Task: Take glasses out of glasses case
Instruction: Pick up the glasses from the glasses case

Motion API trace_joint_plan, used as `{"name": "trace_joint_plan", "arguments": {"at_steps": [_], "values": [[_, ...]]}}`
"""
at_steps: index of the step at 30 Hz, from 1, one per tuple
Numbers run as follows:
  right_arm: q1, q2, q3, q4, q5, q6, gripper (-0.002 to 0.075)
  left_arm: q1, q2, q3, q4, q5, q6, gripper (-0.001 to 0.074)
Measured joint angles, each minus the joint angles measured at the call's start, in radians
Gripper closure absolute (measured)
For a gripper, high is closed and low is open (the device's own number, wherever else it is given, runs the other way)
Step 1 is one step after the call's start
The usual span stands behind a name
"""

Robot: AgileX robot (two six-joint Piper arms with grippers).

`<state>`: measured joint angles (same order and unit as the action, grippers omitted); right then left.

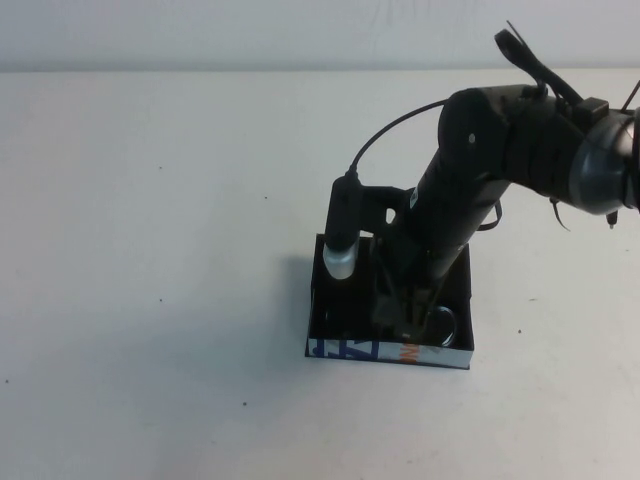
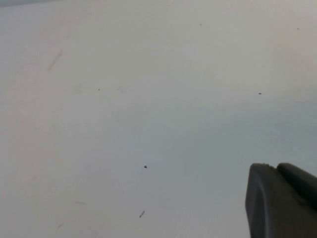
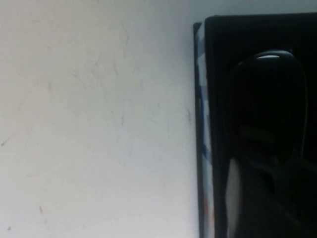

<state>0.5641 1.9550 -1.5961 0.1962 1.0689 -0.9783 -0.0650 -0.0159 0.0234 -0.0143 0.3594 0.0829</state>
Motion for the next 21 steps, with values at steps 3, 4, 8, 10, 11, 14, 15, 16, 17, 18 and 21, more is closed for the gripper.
{"name": "trace_joint_plan", "arguments": {"at_steps": [3, 4, 8, 10, 11, 14, 15, 16, 17, 18, 21], "values": [[0.002, 0.013, 0.000, -0.002, -0.018, 0.002, 0.0466, 0.000, 0.000, 0.000, 0.000, 0.000, 0.000, 0.0739], [0.002, 0.017, 0.000, -0.008, -0.026, 0.002, 0.0421, 0.000, 0.000, 0.000, 0.000, 0.000, 0.000, 0.0739], [0.002, 0.031, 0.000, -0.026, -0.067, 0.002, 0.0375, 0.000, 0.000, 0.000, 0.000, 0.000, 0.000, 0.0739], [0.002, 0.043, 0.000, -0.026, -0.081, 0.002, 0.0384, 0.000, 0.000, 0.000, 0.000, 0.000, 0.000, 0.0739], [0.002, 0.047, 0.000, -0.027, -0.085, 0.002, 0.0389, 0.000, 0.000, 0.000, 0.000, 0.000, 0.000, 0.0739], [0.002, 0.064, 0.000, -0.029, -0.091, 0.002, 0.0397, 0.000, 0.000, 0.000, 0.000, 0.000, 0.000, 0.0739], [0.002, 0.066, 0.000, -0.034, -0.093, 0.002, 0.0398, 0.000, 0.000, 0.000, 0.000, 0.000, 0.000, 0.0739], [0.002, 0.070, 0.000, -0.036, -0.095, 0.002, 0.0398, 0.000, 0.000, 0.000, 0.000, 0.000, 0.000, 0.0739], [0.002, 0.071, 0.000, -0.038, -0.097, 0.002, 0.0398, 0.000, 0.000, 0.000, 0.000, 0.000, 0.000, 0.0739], [0.002, 0.073, 0.000, -0.039, -0.099, 0.002, 0.0399, 0.000, 0.000, 0.000, 0.000, 0.000, 0.000, 0.0739], [0.002, 0.076, 0.000, -0.040, -0.103, 0.009, 0.0399, 0.000, 0.000, 0.000, 0.000, 0.000, 0.000, 0.0739]]}}
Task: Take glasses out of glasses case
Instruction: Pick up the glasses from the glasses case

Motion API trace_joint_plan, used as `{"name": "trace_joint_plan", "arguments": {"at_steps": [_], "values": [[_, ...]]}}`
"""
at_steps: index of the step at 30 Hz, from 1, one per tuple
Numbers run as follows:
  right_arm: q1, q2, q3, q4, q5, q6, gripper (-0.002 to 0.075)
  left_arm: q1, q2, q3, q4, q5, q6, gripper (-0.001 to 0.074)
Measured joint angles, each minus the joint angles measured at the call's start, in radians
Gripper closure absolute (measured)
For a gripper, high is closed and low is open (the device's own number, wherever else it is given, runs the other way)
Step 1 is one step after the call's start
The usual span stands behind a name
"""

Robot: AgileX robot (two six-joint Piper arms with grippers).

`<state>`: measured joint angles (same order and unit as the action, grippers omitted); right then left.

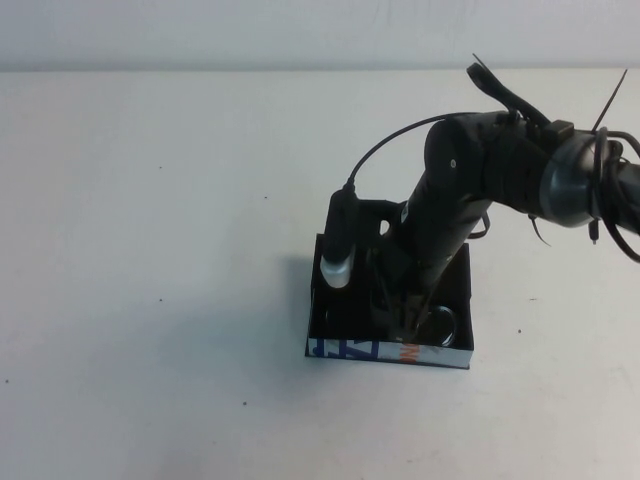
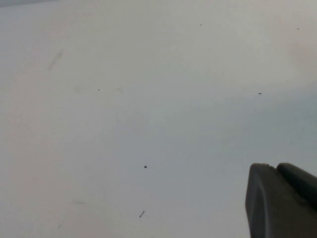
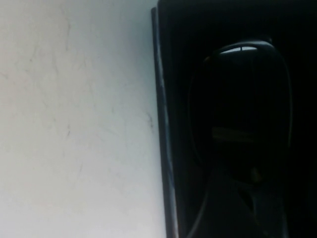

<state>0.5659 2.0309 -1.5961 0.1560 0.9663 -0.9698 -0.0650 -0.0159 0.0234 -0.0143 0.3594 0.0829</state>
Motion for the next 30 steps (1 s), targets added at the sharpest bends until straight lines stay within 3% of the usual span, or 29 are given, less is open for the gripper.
{"name": "trace_joint_plan", "arguments": {"at_steps": [11, 17, 21, 25, 30], "values": [[-0.023, 0.030, 0.000, 0.000, 0.003, 0.043, 0.0431, 0.000, 0.000, 0.000, 0.000, 0.000, 0.000, 0.0739], [-0.023, 0.030, -0.007, 0.036, 0.024, 0.045, 0.0647, 0.000, 0.000, 0.000, 0.000, 0.000, 0.000, 0.0739], [-0.023, 0.018, -0.070, 0.037, 0.095, 0.065, 0.0709, 0.000, 0.000, 0.000, 0.000, 0.000, 0.000, 0.0739], [-0.023, -0.027, -0.156, -0.013, 0.158, 0.232, 0.0711, 0.000, 0.000, 0.000, 0.000, 0.000, 0.000, 0.0739], [-0.029, -0.117, -0.204, -0.076, 0.241, 0.562, 0.0711, 0.000, 0.000, 0.000, 0.000, 0.000, 0.000, 0.0739]]}}
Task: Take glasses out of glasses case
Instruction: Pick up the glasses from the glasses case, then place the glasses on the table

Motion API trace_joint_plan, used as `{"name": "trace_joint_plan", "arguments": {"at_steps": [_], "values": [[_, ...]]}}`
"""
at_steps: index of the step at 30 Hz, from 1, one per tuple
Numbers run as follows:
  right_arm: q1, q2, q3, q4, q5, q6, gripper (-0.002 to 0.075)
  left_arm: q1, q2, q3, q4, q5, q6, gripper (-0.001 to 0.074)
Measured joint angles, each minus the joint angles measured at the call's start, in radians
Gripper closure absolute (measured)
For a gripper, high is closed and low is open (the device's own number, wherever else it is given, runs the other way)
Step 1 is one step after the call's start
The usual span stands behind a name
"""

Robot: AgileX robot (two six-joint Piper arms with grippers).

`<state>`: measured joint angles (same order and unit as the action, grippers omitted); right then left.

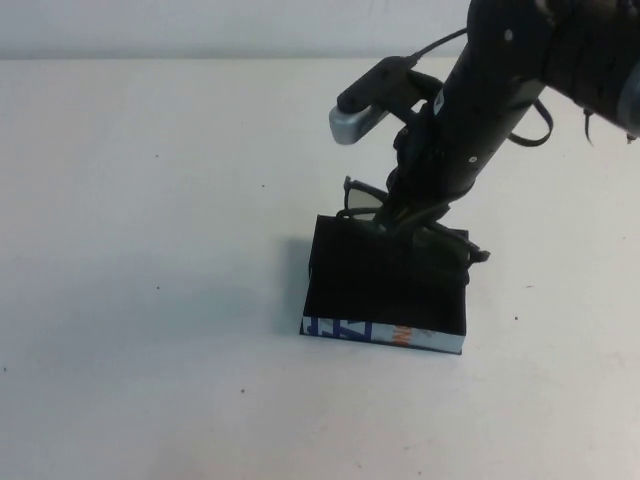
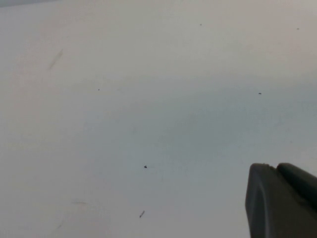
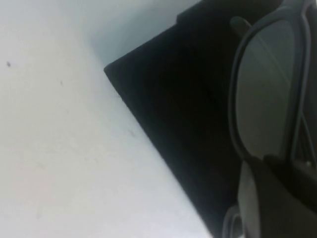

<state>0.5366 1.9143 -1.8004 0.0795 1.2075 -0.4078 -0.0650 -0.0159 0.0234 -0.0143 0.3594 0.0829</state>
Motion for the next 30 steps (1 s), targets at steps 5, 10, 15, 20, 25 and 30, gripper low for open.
{"name": "trace_joint_plan", "arguments": {"at_steps": [5, 10, 15, 20, 25, 30], "values": [[-0.002, -0.073, 0.074, 0.003, 0.018, 0.171, 0.0711, 0.000, 0.000, 0.000, 0.000, 0.000, 0.000, 0.0739], [-0.054, -0.168, 0.257, 0.020, 0.015, 0.276, 0.0711, 0.000, 0.000, 0.000, 0.000, 0.000, 0.000, 0.0739], [-0.148, -0.315, 0.488, 0.020, -0.088, 0.363, 0.0711, 0.000, 0.000, 0.000, 0.000, 0.000, 0.000, 0.0740], [-0.233, -0.461, 0.726, 0.021, -0.258, 0.468, 0.0711, 0.000, 0.000, 0.000, 0.000, 0.000, 0.000, 0.0739], [-0.284, -0.508, 0.931, 0.024, -0.484, 0.560, 0.0711, 0.000, 0.000, 0.000, 0.000, 0.000, 0.000, 0.0739], [-0.288, -0.469, 0.992, 0.039, -0.609, 0.573, 0.0711, 0.000, 0.000, 0.000, 0.000, 0.000, 0.000, 0.0739]]}}
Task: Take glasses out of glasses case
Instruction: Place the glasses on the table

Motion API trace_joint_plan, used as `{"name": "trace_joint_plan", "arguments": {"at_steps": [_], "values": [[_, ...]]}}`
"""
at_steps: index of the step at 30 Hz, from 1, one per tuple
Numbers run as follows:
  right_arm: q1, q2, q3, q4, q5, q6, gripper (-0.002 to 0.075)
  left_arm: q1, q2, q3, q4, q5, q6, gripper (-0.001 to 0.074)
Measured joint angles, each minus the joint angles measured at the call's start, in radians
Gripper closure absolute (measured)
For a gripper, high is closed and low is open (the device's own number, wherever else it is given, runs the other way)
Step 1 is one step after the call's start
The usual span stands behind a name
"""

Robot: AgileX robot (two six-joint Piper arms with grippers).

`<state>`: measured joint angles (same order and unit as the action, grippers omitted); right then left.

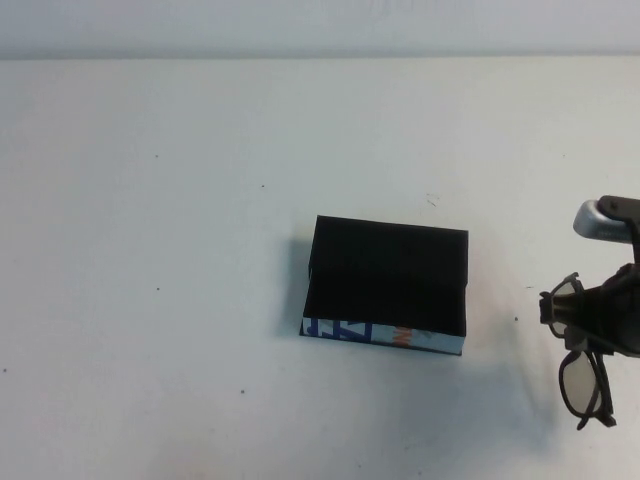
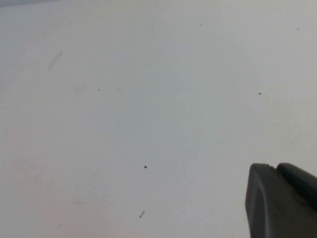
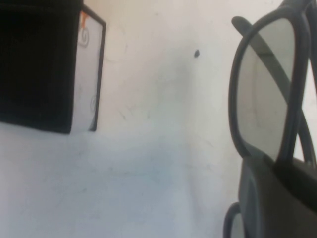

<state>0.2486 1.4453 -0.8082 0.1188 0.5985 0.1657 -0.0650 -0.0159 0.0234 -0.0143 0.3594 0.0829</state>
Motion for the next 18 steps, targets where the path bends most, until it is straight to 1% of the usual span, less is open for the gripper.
{"name": "trace_joint_plan", "arguments": {"at_steps": [4, 8, 10, 15, 18], "values": [[0.000, 0.049, 0.000, 0.000, -0.040, 0.002, 0.0703, 0.000, 0.000, 0.000, 0.000, 0.000, 0.000, 0.0739], [0.000, 0.094, 0.000, 0.000, -0.059, -0.005, 0.0674, 0.000, 0.000, 0.000, 0.000, 0.000, 0.000, 0.0739], [0.000, 0.104, 0.000, 0.000, -0.061, -0.012, 0.0642, 0.000, 0.000, 0.000, 0.000, 0.000, 0.000, 0.0739], [0.000, 0.106, 0.000, 0.000, -0.086, -0.014, 0.0501, 0.000, 0.000, 0.000, 0.000, 0.000, 0.000, 0.0739], [0.000, 0.106, -0.002, 0.000, -0.082, -0.014, 0.0445, 0.000, 0.000, 0.000, 0.000, 0.000, 0.000, 0.0739]]}}
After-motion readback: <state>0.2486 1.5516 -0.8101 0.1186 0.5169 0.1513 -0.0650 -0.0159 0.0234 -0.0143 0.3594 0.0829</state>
